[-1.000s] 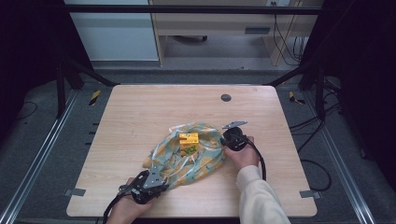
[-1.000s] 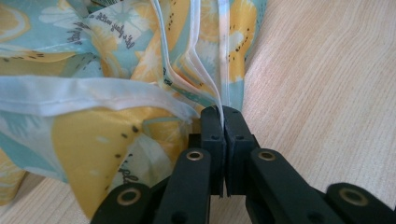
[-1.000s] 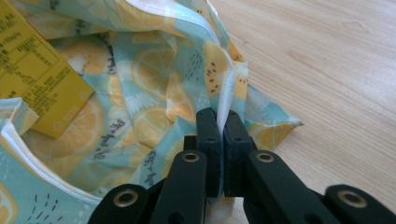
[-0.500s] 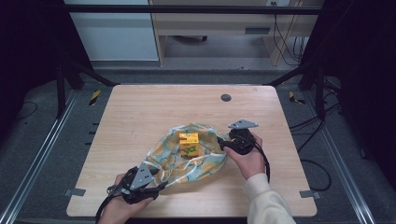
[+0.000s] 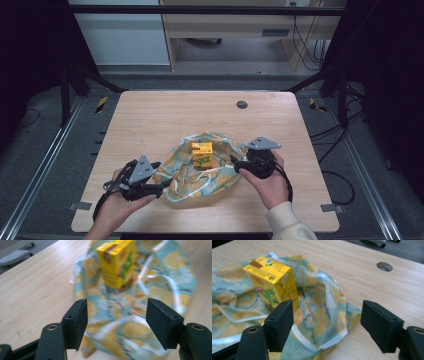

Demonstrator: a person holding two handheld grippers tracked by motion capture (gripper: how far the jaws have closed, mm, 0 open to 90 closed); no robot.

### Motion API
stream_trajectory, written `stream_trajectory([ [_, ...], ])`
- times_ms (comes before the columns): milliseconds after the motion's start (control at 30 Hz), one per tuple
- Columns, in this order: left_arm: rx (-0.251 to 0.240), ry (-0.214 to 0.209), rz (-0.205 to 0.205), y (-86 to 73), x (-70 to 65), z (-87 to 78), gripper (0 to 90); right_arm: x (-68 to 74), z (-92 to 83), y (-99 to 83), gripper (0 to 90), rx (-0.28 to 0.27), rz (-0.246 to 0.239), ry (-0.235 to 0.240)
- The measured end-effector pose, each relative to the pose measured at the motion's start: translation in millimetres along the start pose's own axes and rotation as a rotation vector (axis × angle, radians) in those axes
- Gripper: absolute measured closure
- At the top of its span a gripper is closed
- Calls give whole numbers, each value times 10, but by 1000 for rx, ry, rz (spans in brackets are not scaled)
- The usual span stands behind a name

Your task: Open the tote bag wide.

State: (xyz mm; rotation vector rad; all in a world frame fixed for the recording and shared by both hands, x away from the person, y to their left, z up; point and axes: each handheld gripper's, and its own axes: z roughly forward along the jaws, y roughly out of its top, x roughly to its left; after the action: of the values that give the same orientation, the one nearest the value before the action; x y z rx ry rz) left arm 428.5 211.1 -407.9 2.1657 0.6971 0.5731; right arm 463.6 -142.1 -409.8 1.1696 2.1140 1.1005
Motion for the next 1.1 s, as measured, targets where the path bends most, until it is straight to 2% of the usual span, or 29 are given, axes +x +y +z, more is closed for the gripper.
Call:
stream_trajectory([
  [33, 14, 8, 12, 18, 56, 22, 342, 18, -19, -31, 296, 4, -1, 4],
  [67, 15, 17, -1, 41, 112, 67, 349, 65, -56, -100, 350, 4, -8, 18],
  [167, 31, 30, -4, 98, 235, 147, 359, 110, -77, -146, 391, 4, -17, 33],
  [267, 18, 35, -17, 172, 294, 217, 370, 224, -98, -194, 443, 0, -49, 49],
  [367, 27, 35, -5, 238, 313, 306, 372, 356, -74, -208, 461, -1, -93, 68],
  [433, 37, 41, 11, 279, 321, 379, 371, 430, -25, -211, 416, 17, -123, 73],
  [500, 50, 46, 22, 302, 337, 423, 368, 468, 31, -220, 324, 41, -137, 81],
  [533, 49, 45, 13, 308, 351, 456, 365, 475, 62, -240, 238, 42, -138, 43],
  [567, 51, 44, 10, 310, 364, 473, 365, 475, 62, -240, 238, 42, -138, 43],
  [633, 53, 39, -7, 309, 403, 533, 360, 453, 69, -256, 172, 44, -115, 21],
  [733, 79, 25, -23, 284, 475, 651, 352, 394, 69, -297, 130, 35, -88, -23],
  [800, 93, 14, -38, 270, 502, 718, 346, 358, 76, -336, 120, 37, -65, -33],
  [933, 123, 15, -47, 253, 539, 864, 354, 272, 162, -442, 111, 88, -22, 3],
  [1100, 156, 0, -35, 236, 525, 982, 418, 203, 252, -493, 186, 121, 6, 33],
])
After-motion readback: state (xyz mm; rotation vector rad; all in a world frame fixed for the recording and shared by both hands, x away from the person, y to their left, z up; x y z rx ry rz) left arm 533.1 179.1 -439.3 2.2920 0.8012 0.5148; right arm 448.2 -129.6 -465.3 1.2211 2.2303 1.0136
